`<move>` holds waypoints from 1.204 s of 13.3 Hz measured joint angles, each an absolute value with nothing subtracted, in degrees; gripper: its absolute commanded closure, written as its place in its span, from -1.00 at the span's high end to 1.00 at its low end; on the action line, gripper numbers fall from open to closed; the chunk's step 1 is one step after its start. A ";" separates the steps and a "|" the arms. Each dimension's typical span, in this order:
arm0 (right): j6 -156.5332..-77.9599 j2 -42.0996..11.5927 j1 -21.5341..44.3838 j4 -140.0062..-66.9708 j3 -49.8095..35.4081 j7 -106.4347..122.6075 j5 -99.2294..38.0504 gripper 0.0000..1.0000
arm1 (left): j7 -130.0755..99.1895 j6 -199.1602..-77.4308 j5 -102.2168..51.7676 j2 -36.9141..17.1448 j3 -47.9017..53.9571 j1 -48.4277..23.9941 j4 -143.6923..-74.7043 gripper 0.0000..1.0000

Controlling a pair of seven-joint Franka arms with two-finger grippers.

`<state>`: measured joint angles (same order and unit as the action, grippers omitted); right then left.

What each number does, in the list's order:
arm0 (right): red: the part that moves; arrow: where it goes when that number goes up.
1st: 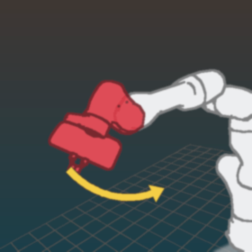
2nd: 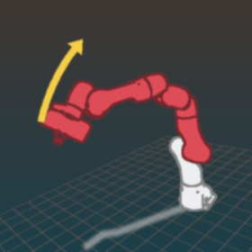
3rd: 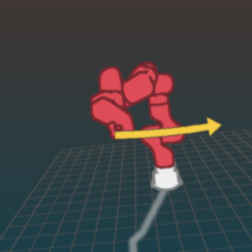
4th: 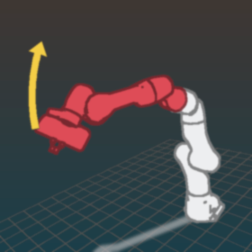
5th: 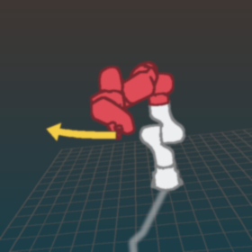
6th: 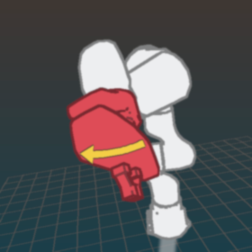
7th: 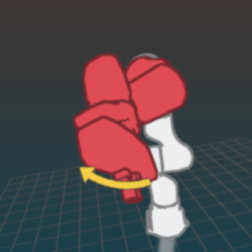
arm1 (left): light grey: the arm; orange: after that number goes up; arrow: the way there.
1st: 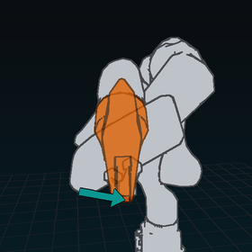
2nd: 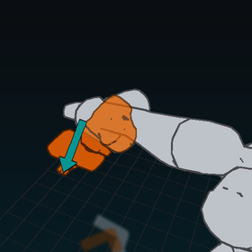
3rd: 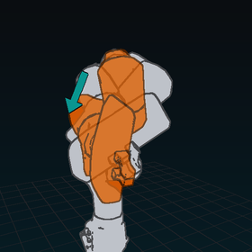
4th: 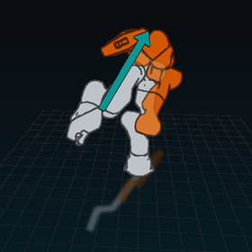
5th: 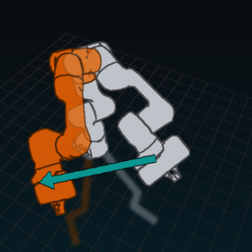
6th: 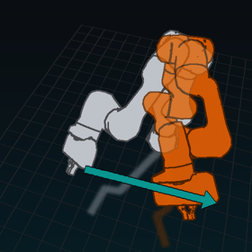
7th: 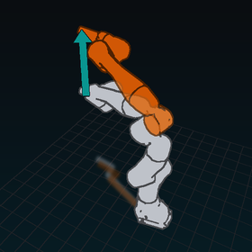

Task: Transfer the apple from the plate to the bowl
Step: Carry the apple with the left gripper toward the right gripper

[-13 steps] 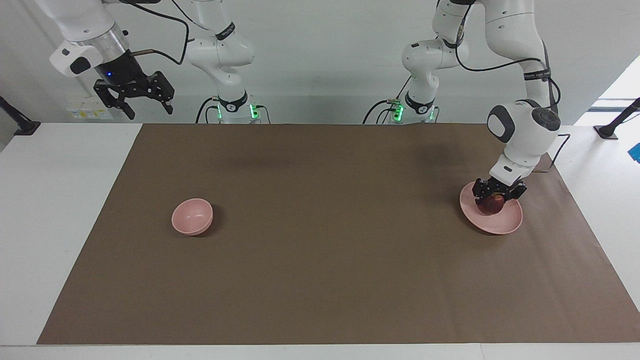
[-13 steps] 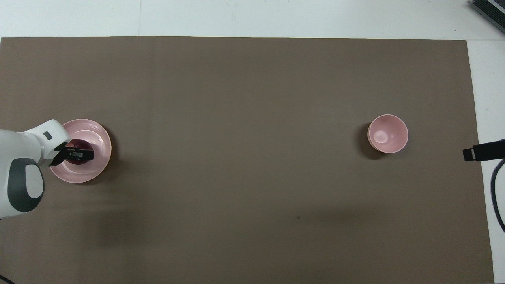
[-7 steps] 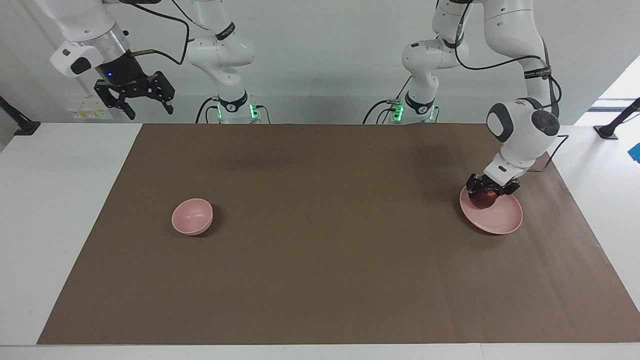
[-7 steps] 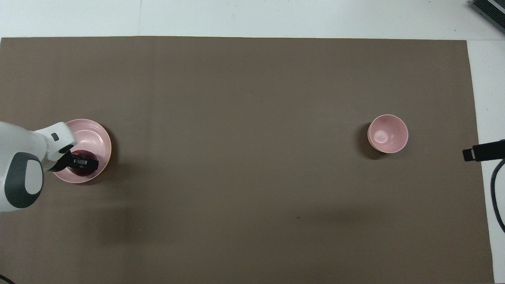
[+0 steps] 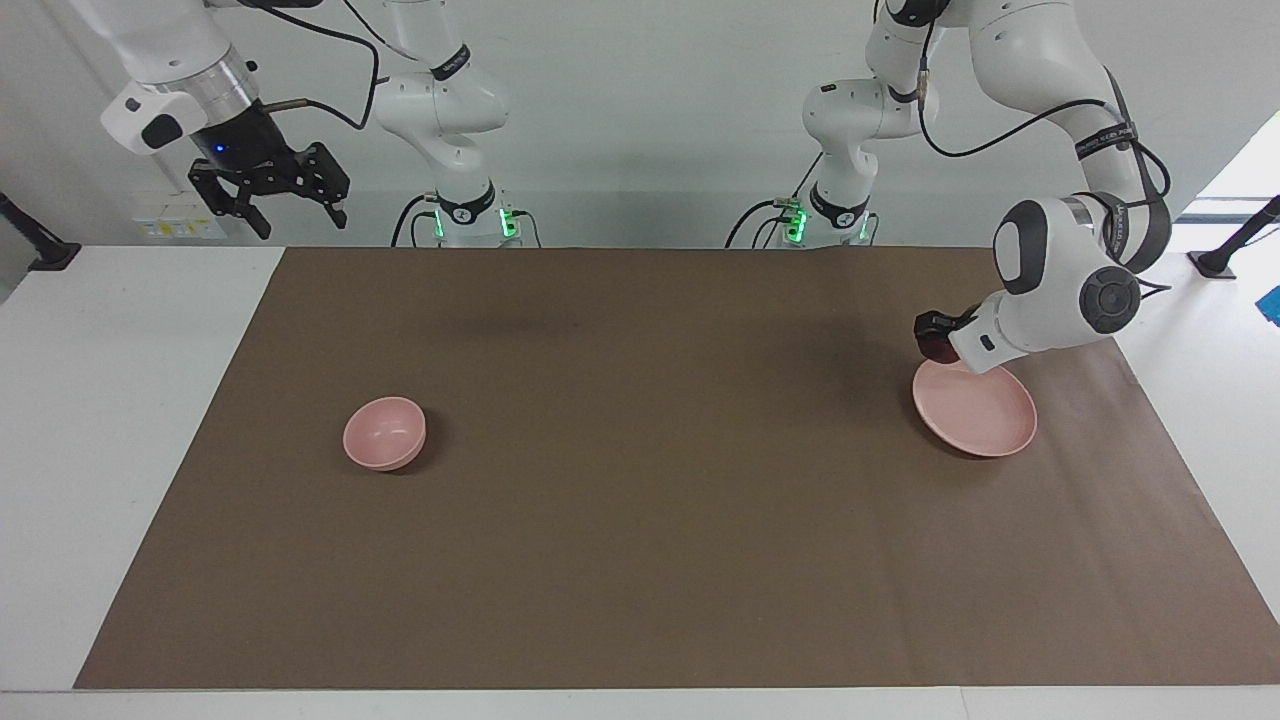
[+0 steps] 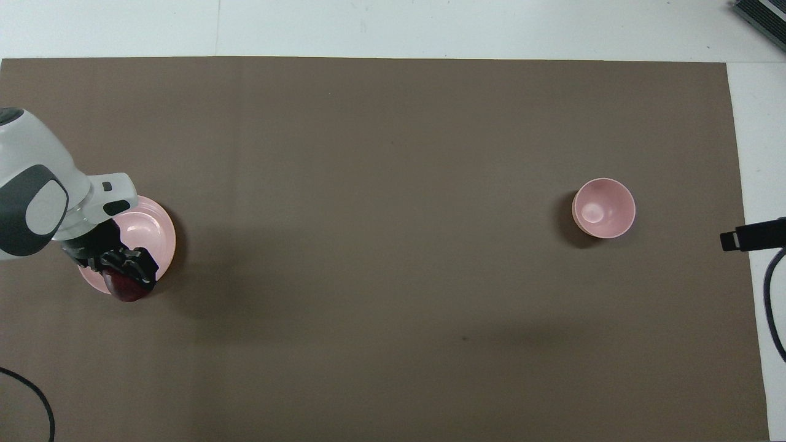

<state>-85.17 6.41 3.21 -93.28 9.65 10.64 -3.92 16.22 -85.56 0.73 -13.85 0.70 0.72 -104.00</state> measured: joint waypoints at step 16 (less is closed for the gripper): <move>-85.20 5.01 -3.02 -98.27 9.81 11.10 -32.19 1.00 | -42.16 -77.27 -40.96 -20.92 1.14 -11.89 -91.70 -1.00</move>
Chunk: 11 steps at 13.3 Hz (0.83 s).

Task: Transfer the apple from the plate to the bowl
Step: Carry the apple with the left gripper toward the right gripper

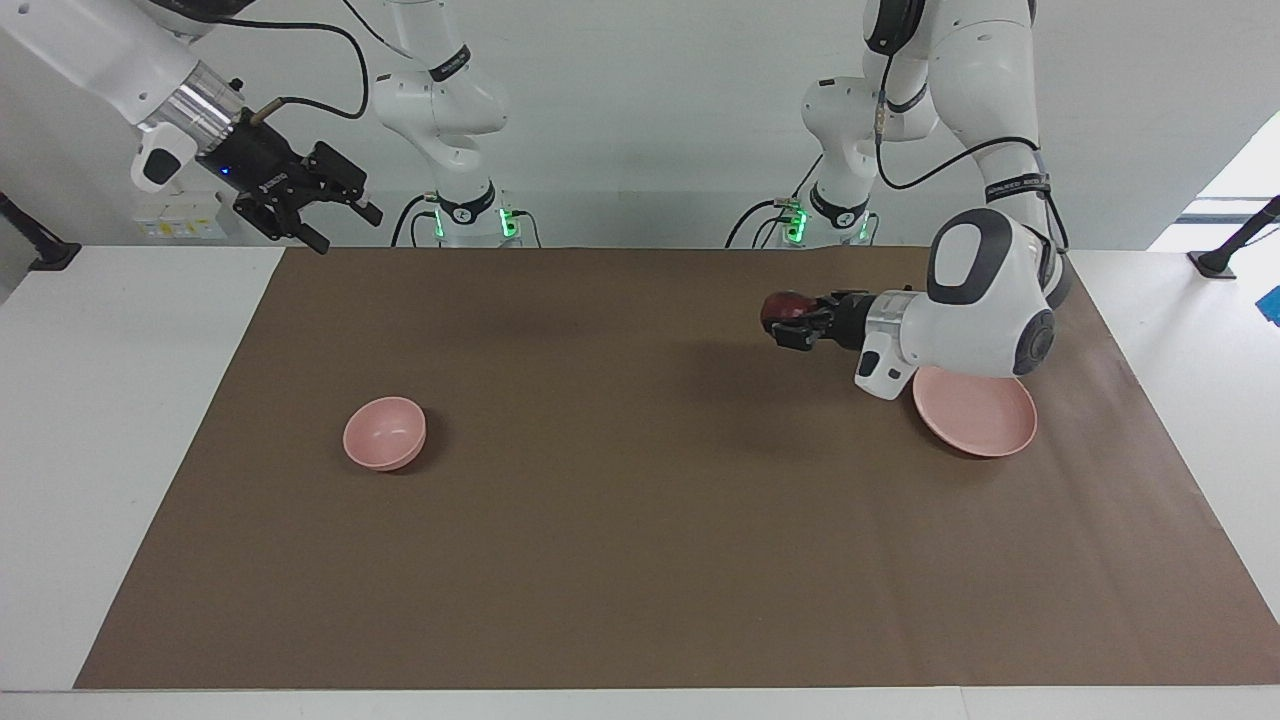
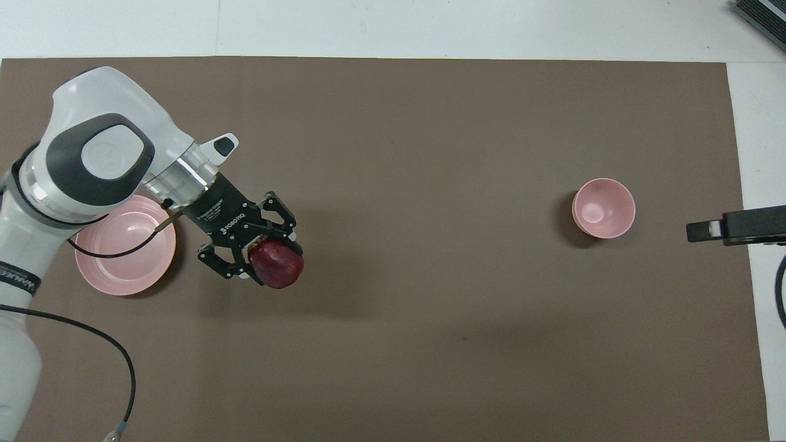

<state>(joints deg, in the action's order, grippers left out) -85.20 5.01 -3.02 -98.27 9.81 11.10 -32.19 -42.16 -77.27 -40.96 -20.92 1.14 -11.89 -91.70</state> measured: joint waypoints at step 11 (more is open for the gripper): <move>-86.38 -1.10 -4.91 -107.48 9.53 14.12 -60.51 1.00 | -50.72 -102.36 -65.97 -20.98 11.11 -19.93 -91.13 -1.00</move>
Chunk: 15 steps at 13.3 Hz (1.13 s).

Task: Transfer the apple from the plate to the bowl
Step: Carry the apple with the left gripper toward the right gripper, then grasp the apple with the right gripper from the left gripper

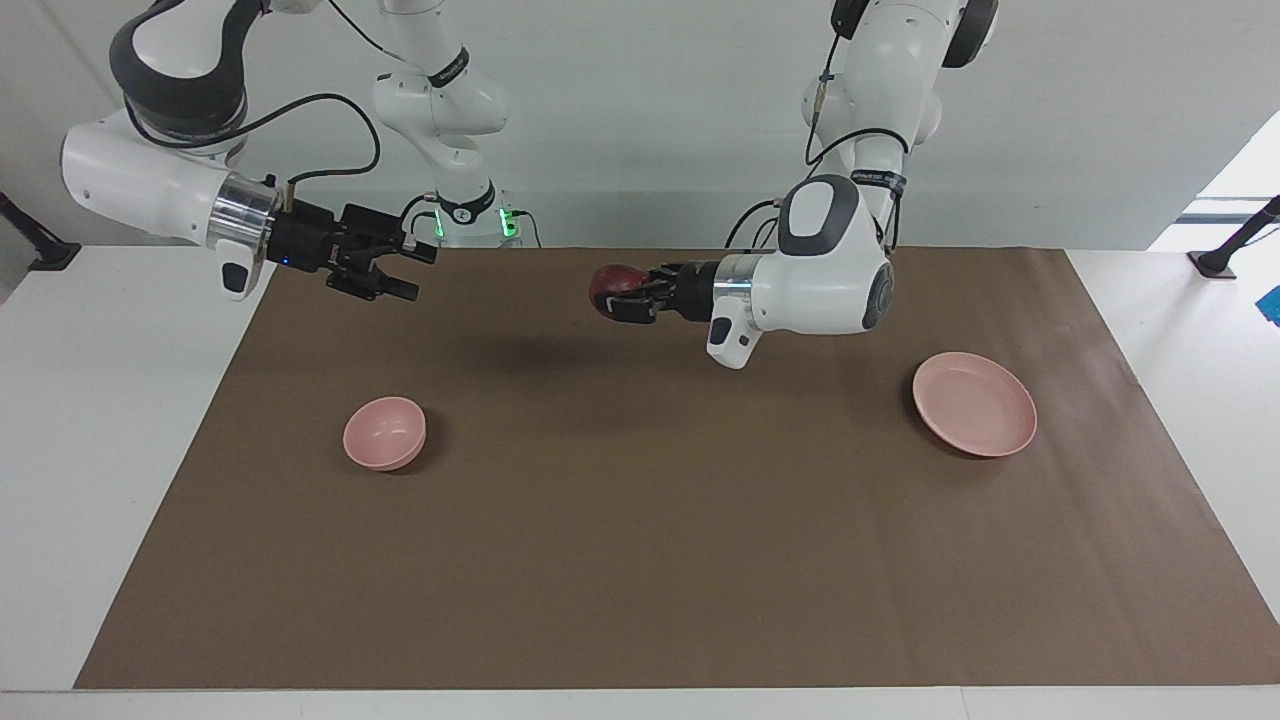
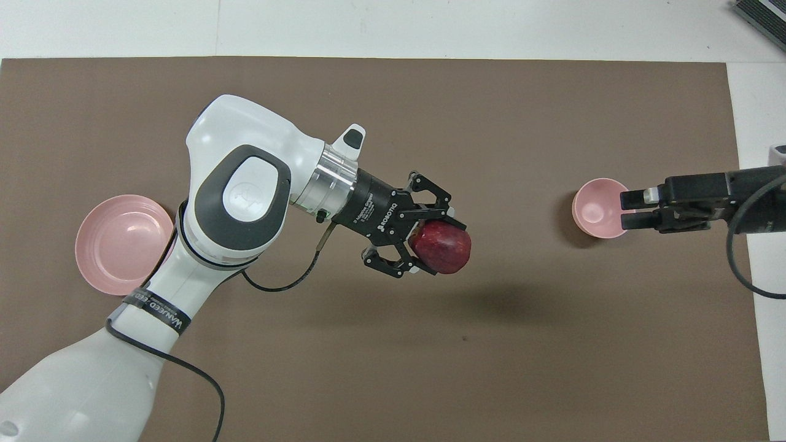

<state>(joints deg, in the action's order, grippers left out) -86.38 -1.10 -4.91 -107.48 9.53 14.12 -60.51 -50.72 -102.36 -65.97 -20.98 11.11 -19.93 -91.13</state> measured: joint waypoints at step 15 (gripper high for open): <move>-84.57 -1.05 -4.59 -112.53 9.05 21.77 -66.32 1.00 | -66.57 -146.60 -88.03 -21.42 28.08 -24.17 -92.67 -1.00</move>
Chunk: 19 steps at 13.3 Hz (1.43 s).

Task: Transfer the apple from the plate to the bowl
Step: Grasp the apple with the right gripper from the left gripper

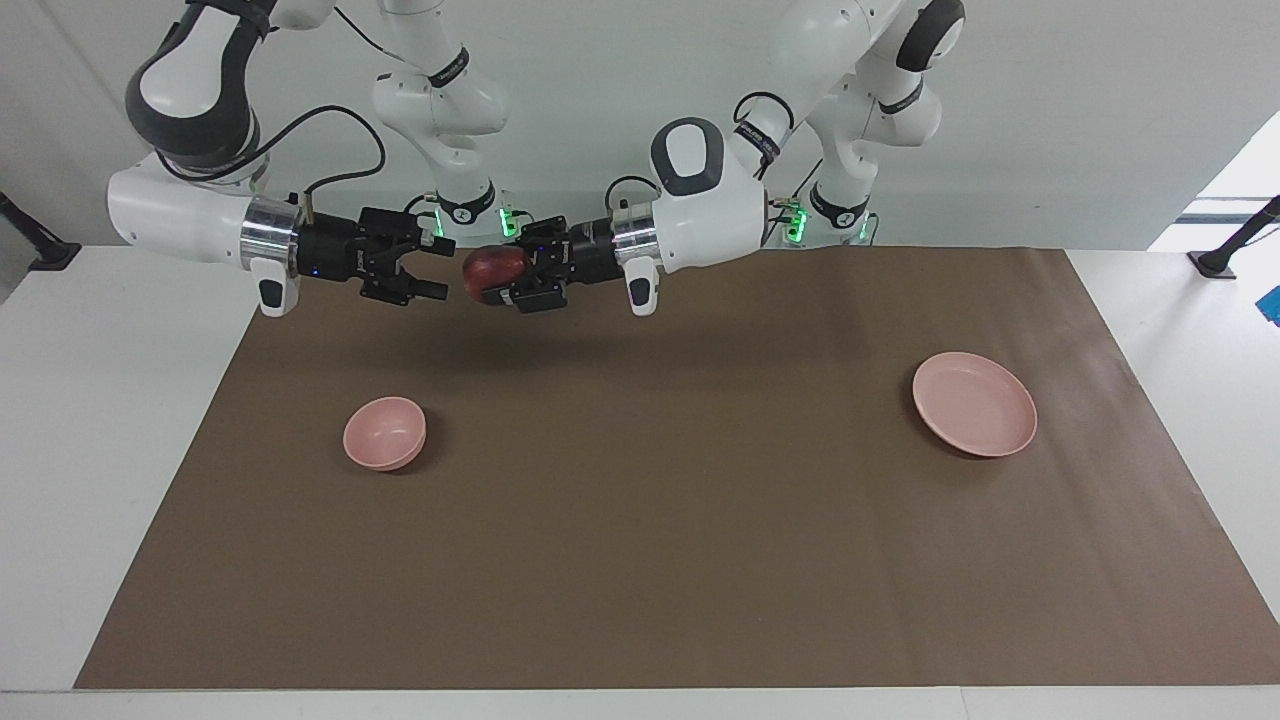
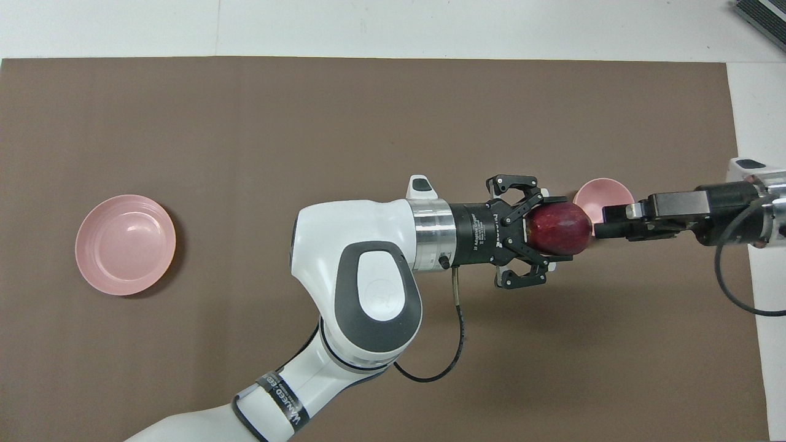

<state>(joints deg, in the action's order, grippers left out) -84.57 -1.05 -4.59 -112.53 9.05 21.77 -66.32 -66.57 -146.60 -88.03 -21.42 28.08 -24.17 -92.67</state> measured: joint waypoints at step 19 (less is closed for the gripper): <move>-80.33 -1.03 -4.65 -112.73 9.53 21.78 -66.31 1.00 | -66.99 -161.93 -89.20 -23.63 30.70 -31.47 -87.56 -1.00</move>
